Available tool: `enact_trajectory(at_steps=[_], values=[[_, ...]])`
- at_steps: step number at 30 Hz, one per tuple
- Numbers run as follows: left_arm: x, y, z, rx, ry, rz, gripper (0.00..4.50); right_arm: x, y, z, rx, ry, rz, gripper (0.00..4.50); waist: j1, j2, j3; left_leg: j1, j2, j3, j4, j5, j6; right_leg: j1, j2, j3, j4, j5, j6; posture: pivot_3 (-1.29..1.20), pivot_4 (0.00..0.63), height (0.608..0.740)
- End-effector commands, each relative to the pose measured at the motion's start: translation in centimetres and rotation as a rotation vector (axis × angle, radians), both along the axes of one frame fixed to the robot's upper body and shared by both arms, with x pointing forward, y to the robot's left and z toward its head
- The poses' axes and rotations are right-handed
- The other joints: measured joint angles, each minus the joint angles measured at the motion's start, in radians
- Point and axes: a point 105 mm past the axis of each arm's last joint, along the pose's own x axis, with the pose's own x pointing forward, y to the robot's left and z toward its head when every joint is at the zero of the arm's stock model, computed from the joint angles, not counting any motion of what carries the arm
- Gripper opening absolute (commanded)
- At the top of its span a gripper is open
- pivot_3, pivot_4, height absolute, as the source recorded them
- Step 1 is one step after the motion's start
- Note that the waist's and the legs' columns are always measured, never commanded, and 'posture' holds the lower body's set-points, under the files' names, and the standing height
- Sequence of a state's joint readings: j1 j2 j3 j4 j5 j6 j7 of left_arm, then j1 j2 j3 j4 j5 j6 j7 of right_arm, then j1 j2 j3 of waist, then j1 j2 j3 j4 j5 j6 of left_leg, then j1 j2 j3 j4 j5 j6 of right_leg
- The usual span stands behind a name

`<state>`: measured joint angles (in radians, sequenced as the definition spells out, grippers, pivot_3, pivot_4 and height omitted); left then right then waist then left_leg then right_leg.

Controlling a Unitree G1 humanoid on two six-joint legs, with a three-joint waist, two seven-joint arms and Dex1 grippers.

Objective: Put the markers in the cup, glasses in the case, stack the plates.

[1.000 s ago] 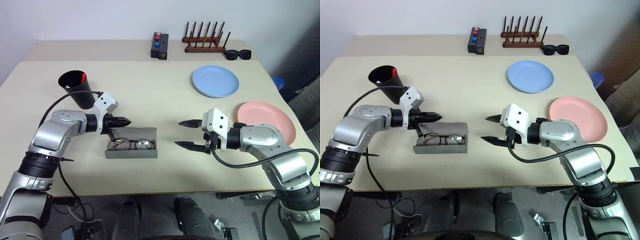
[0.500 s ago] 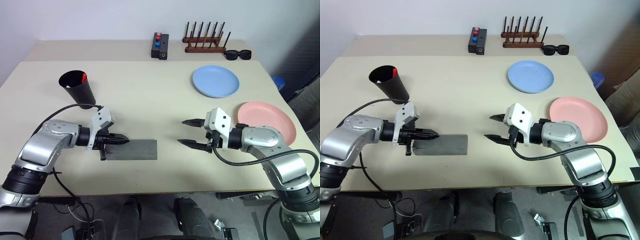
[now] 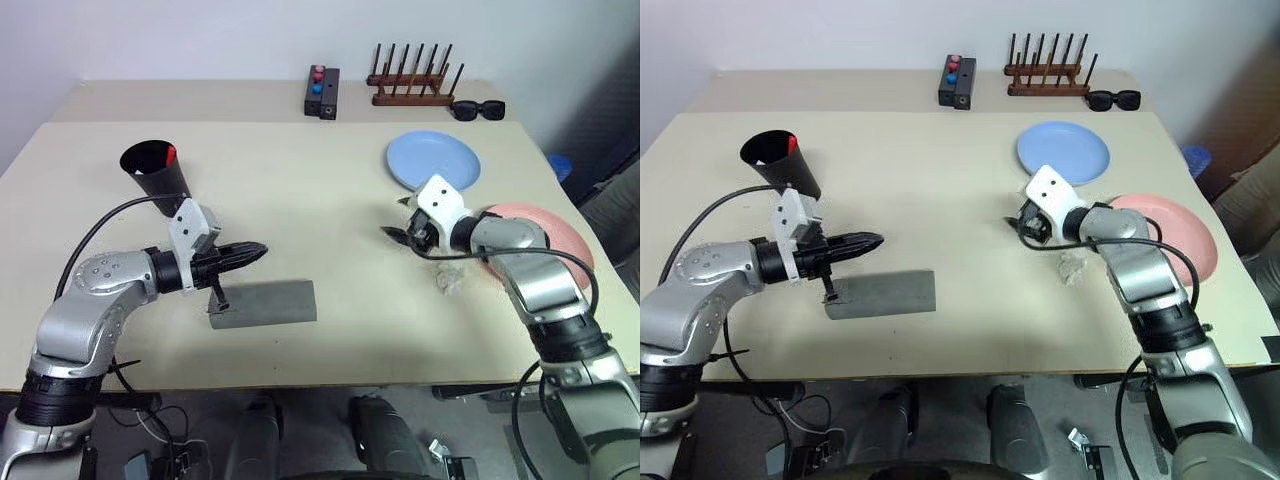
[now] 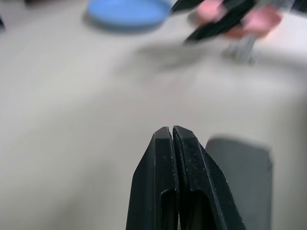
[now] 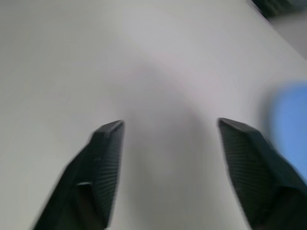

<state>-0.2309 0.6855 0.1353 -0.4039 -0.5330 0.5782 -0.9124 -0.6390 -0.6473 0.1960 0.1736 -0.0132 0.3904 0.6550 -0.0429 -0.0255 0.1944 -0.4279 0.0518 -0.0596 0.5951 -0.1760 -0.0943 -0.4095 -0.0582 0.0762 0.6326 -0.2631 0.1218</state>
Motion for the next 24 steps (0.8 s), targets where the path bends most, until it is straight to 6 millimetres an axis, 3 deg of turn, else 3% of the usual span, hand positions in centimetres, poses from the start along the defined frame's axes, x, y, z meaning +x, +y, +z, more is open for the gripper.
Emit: enact_trajectory(at_steps=[1, 7, 13, 16, 23, 24], values=[[-2.0, -1.9, 1.6, -0.092, -0.045, -0.070, 0.00, 2.8, -1.4, 1.7, -0.104, -0.141, -0.080, 4.44, -0.004, 0.000, 0.000, 0.000, 0.000, 0.000, 0.000, 0.000, 0.000, 0.000, 0.000, 0.000, 0.000, 0.000, 0.000, 0.00, 0.150, 0.740], [-3.9, -3.8, 1.1, -0.116, -0.010, -0.119, 0.00, 6.2, -3.1, 1.4, -0.239, -0.196, -0.177, 4.44, -0.007, 0.001, 0.000, 0.001, 0.000, 0.000, 0.001, 0.000, 0.000, 0.000, 0.000, 0.001, 0.001, 0.000, 0.000, 0.00, 0.150, 0.740], [-4.4, -4.6, 0.8, -0.133, 0.004, -0.113, 0.00, 7.3, -3.1, 0.1, -0.286, -0.180, -0.198, 4.44, -0.005, 0.001, 0.000, 0.001, 0.000, 0.000, 0.001, 0.000, 0.000, 0.001, 0.000, 0.001, 0.001, 0.000, 0.000, 0.00, 0.150, 0.740], [-4.5, -4.3, 0.8, -0.143, 0.010, -0.100, 0.00, 7.4, -3.1, -0.3, -0.328, -0.179, -0.178, 3.58, -0.007, 0.001, 0.000, 0.002, 0.000, 0.000, 0.001, 0.000, 0.000, 0.001, 0.000, 0.001, 0.001, 0.000, 0.000, 0.00, 0.150, 0.740], [-4.4, -3.5, 0.6, -0.152, 0.019, -0.047, 0.00, 7.3, -3.5, -0.5, -0.352, -0.193, -0.180, 0.05, -0.010, 0.002, 0.001, 0.002, 0.000, 0.000, 0.001, 0.000, 0.000, 0.002, 0.000, 0.001, 0.001, 0.000, 0.000, 0.00, 0.150, 0.740], [-4.4, -3.4, 0.6, -0.155, 0.019, -0.043, 0.00, 7.2, -3.6, -0.5, -0.353, -0.195, -0.180, 0.05, -0.011, 0.002, 0.001, 0.002, 0.000, 0.000, 0.001, 0.000, 0.000, 0.002, 0.000, 0.001, 0.001, 0.000, 0.000, 0.00, 0.150, 0.740]])
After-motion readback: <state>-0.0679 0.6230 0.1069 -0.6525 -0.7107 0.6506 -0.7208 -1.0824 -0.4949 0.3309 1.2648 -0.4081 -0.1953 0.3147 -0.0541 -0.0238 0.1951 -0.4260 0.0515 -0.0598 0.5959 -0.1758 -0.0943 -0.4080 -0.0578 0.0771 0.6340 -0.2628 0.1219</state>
